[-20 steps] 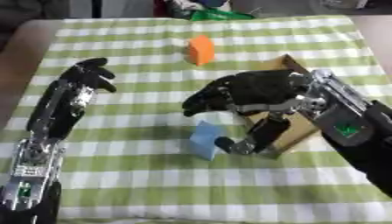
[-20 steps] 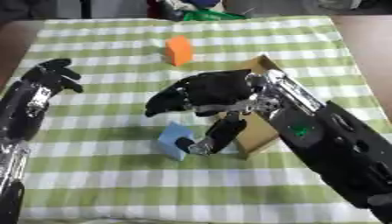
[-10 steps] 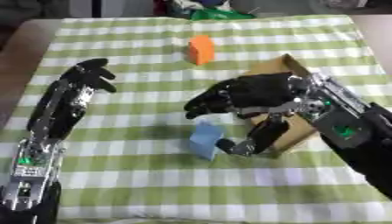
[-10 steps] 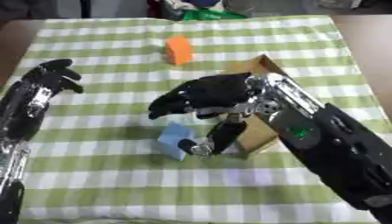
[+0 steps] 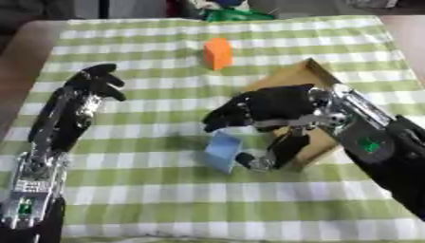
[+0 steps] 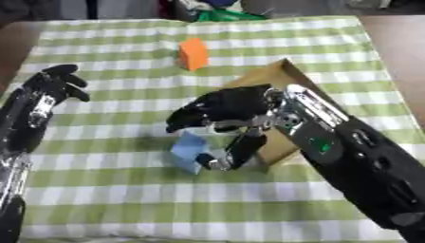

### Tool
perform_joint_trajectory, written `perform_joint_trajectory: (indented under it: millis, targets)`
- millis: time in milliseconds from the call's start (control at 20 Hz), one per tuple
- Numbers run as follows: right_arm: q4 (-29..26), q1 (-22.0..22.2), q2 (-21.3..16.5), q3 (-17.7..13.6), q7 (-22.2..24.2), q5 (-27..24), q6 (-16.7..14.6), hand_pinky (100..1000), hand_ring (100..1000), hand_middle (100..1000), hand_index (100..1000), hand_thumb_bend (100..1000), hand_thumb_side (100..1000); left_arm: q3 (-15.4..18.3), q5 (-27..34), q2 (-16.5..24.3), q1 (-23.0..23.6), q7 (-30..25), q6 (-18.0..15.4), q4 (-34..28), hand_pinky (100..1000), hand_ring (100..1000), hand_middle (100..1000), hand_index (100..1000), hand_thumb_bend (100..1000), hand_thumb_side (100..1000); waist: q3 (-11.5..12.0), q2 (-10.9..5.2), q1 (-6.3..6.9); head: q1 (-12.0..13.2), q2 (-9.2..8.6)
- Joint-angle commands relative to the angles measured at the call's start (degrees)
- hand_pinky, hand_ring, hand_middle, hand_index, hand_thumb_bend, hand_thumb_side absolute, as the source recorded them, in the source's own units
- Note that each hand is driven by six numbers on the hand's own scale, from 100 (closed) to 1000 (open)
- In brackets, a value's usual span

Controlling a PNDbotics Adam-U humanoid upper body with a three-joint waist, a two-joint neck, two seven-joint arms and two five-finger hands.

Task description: Pick up objects on the table and place them in the box.

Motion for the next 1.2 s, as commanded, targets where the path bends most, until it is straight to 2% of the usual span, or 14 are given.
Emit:
perform_joint_trajectory:
  millis: [50, 300, 400, 500, 550, 650, 700, 900, 1050, 1200]
  targets:
    - [0.3, -0.6, 0.0, -0.2, 13.2, 0.8, -13.1, 896, 918, 948, 1000, 100, 543, -0.1, -0.1, 1.0, -0.6, -0.2, -0.1, -1.0, 696, 560, 612, 841, 144, 725, 0.1, -0.70, 0.07, -0.1, 0.35]
    - [1.2, -0.3, 0.4, 0.1, 13.2, 1.7, -13.2, 897, 918, 944, 1000, 100, 546, -0.1, -0.2, 1.0, -0.7, -0.3, -0.1, -1.0, 697, 559, 612, 841, 145, 726, 0.3, -0.56, -0.02, -0.2, 0.41]
    - [1.5, -0.3, 0.6, 0.3, 13.4, 1.9, -13.4, 897, 917, 939, 1000, 100, 503, -0.2, -0.2, 1.0, -0.7, -0.4, -0.1, -1.1, 697, 559, 612, 841, 145, 726, 0.4, -0.48, -0.11, -0.3, 0.37]
    - [1.7, -0.3, 0.7, 0.5, 13.8, 2.0, -13.5, 899, 916, 931, 1000, 100, 423, -0.2, -0.2, 1.0, -0.8, -0.4, -0.1, -1.1, 697, 559, 612, 841, 145, 726, 0.5, -0.39, -0.20, -0.3, 0.31]
    - [1.8, -0.3, 0.8, 0.5, 14.1, 1.9, -13.5, 900, 915, 925, 1000, 100, 337, -0.2, -0.2, 1.0, -0.8, -0.4, -0.1, -1.1, 697, 559, 612, 841, 145, 726, 0.5, -0.34, -0.22, -0.3, 0.30]
    - [2.0, -0.3, 1.0, 0.6, 14.7, 1.7, -13.5, 900, 912, 906, 1000, 100, 258, -0.2, -0.2, 1.0, -0.9, -0.5, -0.1, -1.2, 698, 559, 613, 841, 145, 726, 0.6, -0.24, -0.26, -0.3, 0.28]
    - [2.1, -0.3, 1.1, 0.7, 14.9, 1.6, -13.5, 900, 911, 901, 1000, 100, 249, -0.2, -0.2, 1.0, -0.9, -0.5, -0.1, -1.2, 698, 559, 613, 841, 145, 726, 0.6, -0.20, -0.28, -0.3, 0.27]
    - [2.2, -0.4, 1.5, 0.7, 15.5, 0.9, -13.3, 899, 898, 831, 1000, 100, 159, -0.2, -0.2, 1.0, -1.0, -0.6, -0.1, -1.3, 698, 559, 613, 841, 145, 727, 0.9, -0.06, -0.36, -0.4, 0.34]
    - [2.3, -0.4, 1.7, 0.7, 15.6, 0.3, -13.1, 893, 881, 762, 1000, 100, 152, -0.2, -0.2, 0.9, -1.1, -0.6, -0.1, -1.3, 699, 559, 613, 841, 146, 727, 1.0, 0.04, -0.37, -0.4, 0.41]
    - [2.2, -0.3, 1.9, 0.6, 14.9, -0.6, -12.9, 879, 843, 629, 998, 100, 145, -0.2, -0.2, 0.9, -1.1, -0.6, -0.1, -1.3, 699, 559, 613, 841, 146, 727, 1.1, 0.14, -0.39, -0.5, 0.47]
